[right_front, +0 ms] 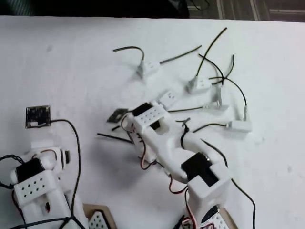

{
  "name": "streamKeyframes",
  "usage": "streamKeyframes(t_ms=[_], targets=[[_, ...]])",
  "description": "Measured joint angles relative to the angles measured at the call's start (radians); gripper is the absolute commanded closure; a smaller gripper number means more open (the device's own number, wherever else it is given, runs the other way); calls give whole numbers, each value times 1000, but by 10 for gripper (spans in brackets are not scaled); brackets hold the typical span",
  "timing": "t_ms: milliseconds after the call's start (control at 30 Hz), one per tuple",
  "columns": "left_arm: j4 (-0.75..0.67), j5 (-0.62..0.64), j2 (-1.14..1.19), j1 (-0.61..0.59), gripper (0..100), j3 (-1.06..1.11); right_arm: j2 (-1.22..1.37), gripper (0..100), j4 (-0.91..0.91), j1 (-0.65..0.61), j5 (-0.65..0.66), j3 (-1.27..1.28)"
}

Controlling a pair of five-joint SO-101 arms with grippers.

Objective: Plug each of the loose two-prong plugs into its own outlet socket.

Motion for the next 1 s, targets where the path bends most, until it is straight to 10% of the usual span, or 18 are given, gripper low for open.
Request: streamKeyframes(t_ms=[1000], targets=[[0,0,0,0,782,0,-21,943,-25,126,-130,-265]])
